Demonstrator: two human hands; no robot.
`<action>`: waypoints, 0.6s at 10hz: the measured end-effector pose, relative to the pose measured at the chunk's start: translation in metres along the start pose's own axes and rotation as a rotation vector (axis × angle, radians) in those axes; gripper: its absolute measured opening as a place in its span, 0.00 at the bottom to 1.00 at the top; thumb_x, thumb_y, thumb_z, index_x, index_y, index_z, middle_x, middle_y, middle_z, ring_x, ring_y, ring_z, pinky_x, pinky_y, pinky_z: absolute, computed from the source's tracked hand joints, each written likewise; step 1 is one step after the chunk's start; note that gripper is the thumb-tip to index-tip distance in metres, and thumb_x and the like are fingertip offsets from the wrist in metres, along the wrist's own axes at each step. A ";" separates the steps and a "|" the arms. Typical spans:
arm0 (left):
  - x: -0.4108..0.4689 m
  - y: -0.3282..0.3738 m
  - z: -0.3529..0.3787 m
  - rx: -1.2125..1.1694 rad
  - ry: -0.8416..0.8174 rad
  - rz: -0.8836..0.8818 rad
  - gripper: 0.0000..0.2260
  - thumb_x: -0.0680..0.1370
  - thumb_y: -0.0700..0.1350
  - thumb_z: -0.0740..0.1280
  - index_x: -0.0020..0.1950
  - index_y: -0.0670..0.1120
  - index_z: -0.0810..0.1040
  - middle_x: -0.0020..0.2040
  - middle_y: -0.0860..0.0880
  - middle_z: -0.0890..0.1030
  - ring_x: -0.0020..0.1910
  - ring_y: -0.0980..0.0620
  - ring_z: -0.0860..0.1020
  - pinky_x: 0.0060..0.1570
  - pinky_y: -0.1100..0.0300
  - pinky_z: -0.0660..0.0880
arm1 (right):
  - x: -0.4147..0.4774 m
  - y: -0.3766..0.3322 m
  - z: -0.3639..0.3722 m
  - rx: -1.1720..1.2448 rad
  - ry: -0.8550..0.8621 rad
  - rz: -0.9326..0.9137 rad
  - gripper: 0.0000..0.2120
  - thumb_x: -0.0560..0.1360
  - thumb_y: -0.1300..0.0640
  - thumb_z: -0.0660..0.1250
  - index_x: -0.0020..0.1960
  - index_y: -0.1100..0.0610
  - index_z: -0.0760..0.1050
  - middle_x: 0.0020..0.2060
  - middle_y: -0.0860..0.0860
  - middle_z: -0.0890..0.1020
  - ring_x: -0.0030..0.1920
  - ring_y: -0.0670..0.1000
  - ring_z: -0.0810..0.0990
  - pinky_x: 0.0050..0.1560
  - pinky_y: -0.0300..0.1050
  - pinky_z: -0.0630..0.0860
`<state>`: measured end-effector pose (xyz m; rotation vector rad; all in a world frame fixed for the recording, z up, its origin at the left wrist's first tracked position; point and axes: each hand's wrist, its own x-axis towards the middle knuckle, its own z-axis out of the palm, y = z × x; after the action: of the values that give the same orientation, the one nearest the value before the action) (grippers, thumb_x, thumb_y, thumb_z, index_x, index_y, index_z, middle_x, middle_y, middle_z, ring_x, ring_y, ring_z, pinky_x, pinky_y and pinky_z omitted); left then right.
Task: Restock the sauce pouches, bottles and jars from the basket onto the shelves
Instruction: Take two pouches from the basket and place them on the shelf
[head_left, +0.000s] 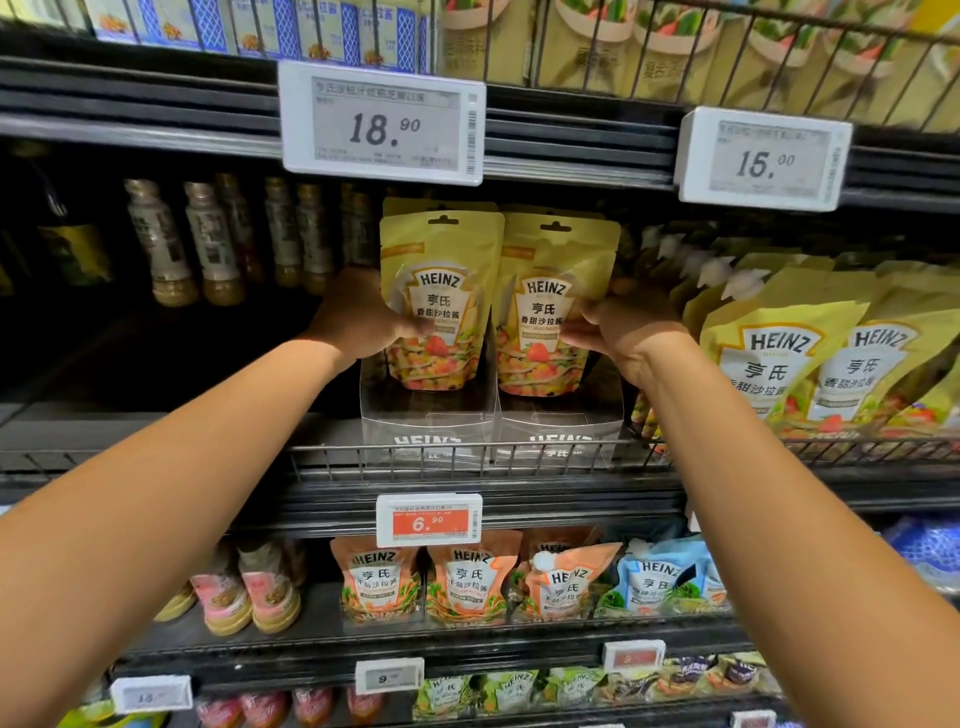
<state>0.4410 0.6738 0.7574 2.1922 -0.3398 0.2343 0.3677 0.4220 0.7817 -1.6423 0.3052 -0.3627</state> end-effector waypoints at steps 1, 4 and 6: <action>-0.003 0.001 -0.001 -0.024 -0.003 0.013 0.22 0.66 0.43 0.82 0.58 0.47 0.82 0.56 0.48 0.84 0.50 0.52 0.81 0.49 0.60 0.74 | -0.004 -0.002 0.000 -0.041 -0.006 0.007 0.16 0.80 0.70 0.61 0.67 0.68 0.71 0.61 0.66 0.79 0.54 0.56 0.83 0.45 0.46 0.85; -0.022 0.011 -0.008 -0.146 0.048 -0.054 0.31 0.68 0.47 0.81 0.68 0.51 0.73 0.60 0.52 0.79 0.51 0.55 0.76 0.46 0.64 0.72 | -0.027 0.019 -0.006 -0.228 0.073 -0.084 0.16 0.76 0.67 0.67 0.63 0.61 0.76 0.60 0.61 0.81 0.59 0.60 0.82 0.57 0.55 0.81; -0.048 0.013 -0.009 -0.291 0.191 -0.022 0.35 0.70 0.44 0.79 0.73 0.48 0.67 0.58 0.52 0.74 0.55 0.52 0.75 0.51 0.60 0.73 | -0.049 0.023 0.000 -0.276 0.114 -0.152 0.12 0.74 0.63 0.68 0.57 0.59 0.79 0.53 0.58 0.83 0.53 0.61 0.82 0.55 0.63 0.81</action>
<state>0.3915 0.6814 0.7586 1.8689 -0.2267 0.3565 0.3230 0.4392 0.7561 -1.9252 0.3272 -0.5497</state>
